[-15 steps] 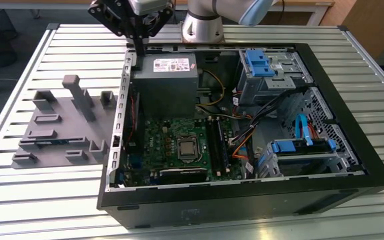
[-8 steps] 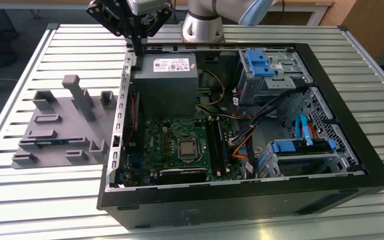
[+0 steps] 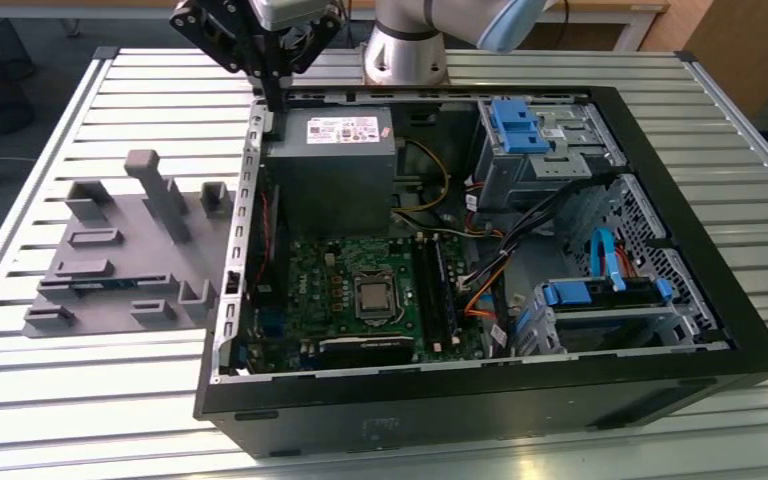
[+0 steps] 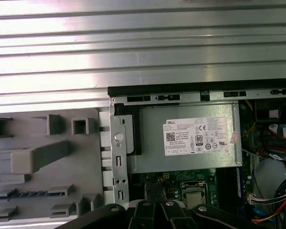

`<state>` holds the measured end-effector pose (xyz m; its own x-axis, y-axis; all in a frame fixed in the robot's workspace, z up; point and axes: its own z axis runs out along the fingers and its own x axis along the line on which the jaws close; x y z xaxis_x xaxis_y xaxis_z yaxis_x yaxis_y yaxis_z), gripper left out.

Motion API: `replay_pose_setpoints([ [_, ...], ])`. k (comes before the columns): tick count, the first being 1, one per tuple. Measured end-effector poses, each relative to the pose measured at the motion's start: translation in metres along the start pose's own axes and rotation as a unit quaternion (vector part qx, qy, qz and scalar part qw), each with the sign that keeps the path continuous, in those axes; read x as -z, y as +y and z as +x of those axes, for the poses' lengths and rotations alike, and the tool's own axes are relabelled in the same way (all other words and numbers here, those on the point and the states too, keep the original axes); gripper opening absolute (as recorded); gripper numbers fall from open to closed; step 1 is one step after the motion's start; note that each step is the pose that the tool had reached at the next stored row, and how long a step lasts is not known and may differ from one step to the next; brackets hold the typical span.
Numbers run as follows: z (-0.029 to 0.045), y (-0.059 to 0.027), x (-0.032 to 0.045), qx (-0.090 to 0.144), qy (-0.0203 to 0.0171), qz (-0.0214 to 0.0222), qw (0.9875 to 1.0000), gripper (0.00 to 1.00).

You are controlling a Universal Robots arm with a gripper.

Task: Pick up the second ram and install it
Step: 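Reach for the second ram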

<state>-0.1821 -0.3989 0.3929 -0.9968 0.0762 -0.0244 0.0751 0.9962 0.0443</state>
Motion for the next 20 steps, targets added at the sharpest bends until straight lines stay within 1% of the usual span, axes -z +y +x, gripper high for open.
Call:
replay_pose_setpoints([
  [20,0.0050,-0.0004,0.0000,0.000,0.0000,0.0000,1.0000,0.11],
])
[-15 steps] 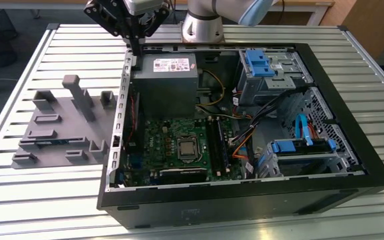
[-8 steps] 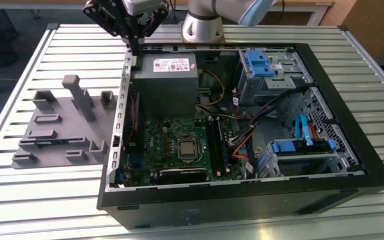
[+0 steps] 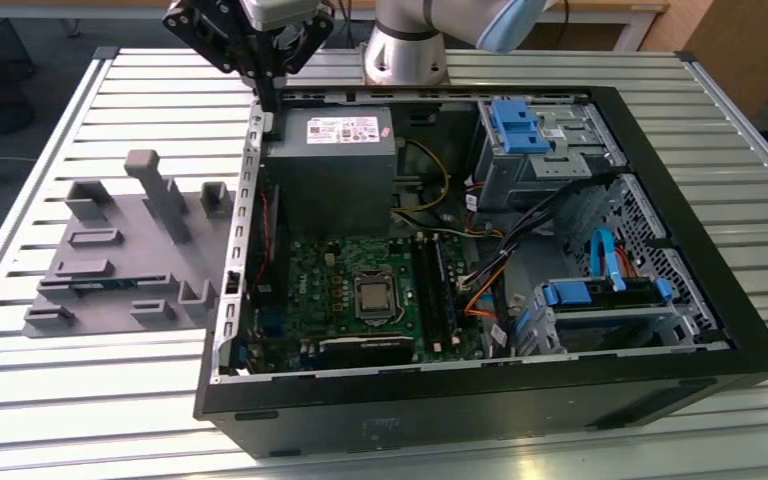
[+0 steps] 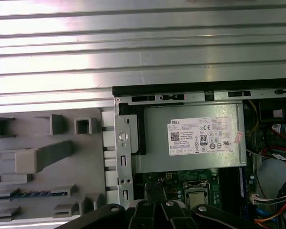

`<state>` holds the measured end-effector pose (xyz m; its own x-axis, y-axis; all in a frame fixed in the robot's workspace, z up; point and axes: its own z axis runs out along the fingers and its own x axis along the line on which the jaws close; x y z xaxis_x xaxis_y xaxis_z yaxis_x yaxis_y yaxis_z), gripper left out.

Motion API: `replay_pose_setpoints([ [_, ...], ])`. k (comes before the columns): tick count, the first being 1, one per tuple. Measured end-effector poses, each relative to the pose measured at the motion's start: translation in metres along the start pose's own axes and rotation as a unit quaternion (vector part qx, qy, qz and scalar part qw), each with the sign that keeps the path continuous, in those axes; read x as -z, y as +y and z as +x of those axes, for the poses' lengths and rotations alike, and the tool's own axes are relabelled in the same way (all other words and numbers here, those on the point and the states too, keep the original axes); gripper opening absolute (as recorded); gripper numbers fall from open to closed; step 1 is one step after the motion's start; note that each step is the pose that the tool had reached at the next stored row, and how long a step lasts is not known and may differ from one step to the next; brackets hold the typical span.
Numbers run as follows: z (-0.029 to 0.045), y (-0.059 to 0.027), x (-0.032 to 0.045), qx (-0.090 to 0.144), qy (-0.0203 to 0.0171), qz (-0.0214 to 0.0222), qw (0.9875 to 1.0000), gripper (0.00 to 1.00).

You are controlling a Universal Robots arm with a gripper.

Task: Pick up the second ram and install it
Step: 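Reach for the second ram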

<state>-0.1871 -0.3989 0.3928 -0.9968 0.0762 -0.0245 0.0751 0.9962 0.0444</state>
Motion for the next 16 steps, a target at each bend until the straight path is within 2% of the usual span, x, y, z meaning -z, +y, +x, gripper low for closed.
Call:
replay_pose_setpoints([
  [16,0.0099,-0.0007,0.0001,0.000,0.0000,0.0000,1.0000,0.11],
])
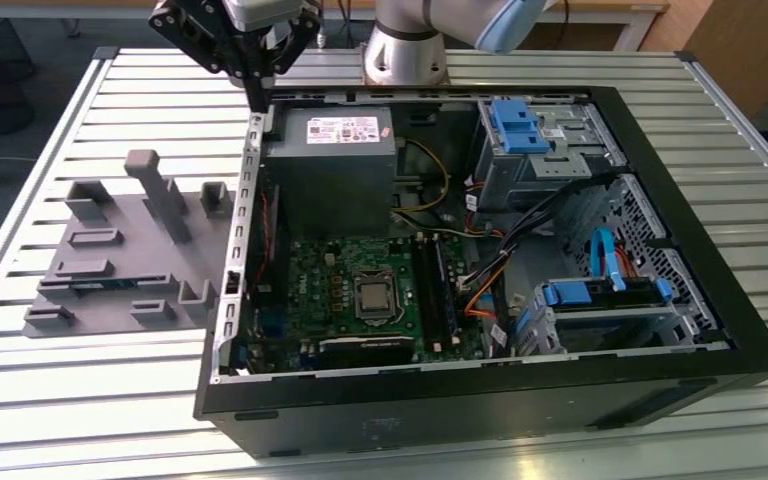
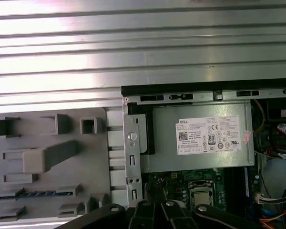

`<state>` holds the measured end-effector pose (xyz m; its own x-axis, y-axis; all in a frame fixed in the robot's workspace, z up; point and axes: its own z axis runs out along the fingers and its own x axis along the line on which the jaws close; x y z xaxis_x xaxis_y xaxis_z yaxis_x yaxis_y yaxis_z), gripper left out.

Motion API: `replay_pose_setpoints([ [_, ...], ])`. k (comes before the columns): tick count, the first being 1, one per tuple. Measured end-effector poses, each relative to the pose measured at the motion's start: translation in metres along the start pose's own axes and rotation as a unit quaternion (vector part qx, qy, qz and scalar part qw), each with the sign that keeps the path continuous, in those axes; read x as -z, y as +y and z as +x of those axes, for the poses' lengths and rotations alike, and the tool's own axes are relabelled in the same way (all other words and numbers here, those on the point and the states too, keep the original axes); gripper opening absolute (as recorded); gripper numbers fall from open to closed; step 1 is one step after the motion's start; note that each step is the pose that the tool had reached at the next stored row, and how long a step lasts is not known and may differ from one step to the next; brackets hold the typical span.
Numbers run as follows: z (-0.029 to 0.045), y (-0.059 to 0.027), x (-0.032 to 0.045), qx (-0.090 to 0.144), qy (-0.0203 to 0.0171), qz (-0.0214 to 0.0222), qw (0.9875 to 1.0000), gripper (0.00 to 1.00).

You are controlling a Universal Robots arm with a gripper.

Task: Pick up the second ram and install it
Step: 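Reach for the second ram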

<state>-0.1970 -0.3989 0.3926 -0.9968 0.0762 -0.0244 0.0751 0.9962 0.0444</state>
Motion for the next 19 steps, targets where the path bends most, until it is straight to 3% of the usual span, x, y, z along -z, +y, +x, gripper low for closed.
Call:
replay_pose_setpoints([
  [19,0.0097,-0.0008,0.0002,0.000,0.0000,0.0000,1.0000,0.11],
])
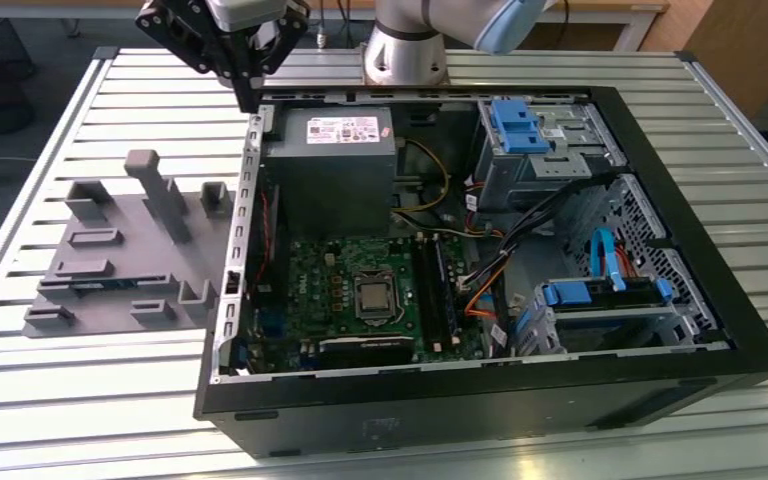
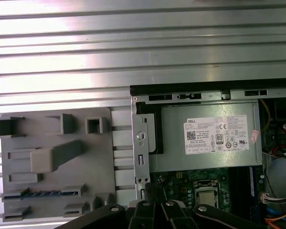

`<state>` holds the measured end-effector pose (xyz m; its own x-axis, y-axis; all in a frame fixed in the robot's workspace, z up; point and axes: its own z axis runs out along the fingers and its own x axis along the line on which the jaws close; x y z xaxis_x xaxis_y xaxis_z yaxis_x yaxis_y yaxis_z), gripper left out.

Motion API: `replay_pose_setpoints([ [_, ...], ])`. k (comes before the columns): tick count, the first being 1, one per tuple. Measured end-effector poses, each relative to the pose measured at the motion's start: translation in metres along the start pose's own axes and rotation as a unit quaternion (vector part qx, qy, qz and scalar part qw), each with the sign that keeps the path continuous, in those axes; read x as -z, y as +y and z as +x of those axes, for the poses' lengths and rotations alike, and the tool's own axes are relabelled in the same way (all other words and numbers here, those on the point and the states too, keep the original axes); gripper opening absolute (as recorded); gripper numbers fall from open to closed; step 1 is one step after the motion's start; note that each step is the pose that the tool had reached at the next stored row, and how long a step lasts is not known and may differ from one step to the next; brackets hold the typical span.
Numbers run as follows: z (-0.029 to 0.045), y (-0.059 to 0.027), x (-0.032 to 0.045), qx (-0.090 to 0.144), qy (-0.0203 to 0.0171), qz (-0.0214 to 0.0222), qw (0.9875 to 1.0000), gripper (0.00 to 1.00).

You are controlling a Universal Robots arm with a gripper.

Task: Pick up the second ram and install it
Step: 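Reach for the second ram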

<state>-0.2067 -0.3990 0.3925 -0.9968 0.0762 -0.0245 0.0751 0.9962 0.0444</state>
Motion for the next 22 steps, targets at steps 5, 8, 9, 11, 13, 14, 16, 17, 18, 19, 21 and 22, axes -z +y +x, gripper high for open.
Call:
replay_pose_setpoints([
  [5,0.0022,-0.0001,0.0000,0.000,0.0000,0.0000,1.0000,0.11],
  [8,0.0038,-0.0003,0.0001,0.000,0.0000,0.0000,1.0000,0.11],
  [9,0.0042,-0.0003,0.0001,0.000,0.0000,0.0000,1.0000,0.11],
  [11,0.0053,-0.0004,0.0000,0.000,0.0000,0.0000,1.0000,0.11],
  [13,0.0063,-0.0005,0.0001,0.000,0.0000,0.0000,1.0000,0.11],
  [14,0.0069,-0.0005,0.0001,0.000,0.0000,0.0000,1.0000,0.11],
  [16,0.0077,-0.0005,0.0001,0.000,0.0000,0.0000,1.0000,0.11],
  [17,0.0082,-0.0006,0.0001,0.000,0.0000,0.0000,1.0000,0.11],
  [18,0.0086,-0.0006,0.0001,0.000,0.0000,0.0000,1.0000,0.11],
  [19,0.0090,-0.0007,0.0001,0.000,0.0000,0.0000,1.0000,0.11],
  [21,0.0100,-0.0007,0.0001,0.000,0.0000,0.0000,1.0000,0.11],
  [22,0.0104,-0.0008,0.0001,0.000,0.0000,0.0000,1.0000,0.11],
])
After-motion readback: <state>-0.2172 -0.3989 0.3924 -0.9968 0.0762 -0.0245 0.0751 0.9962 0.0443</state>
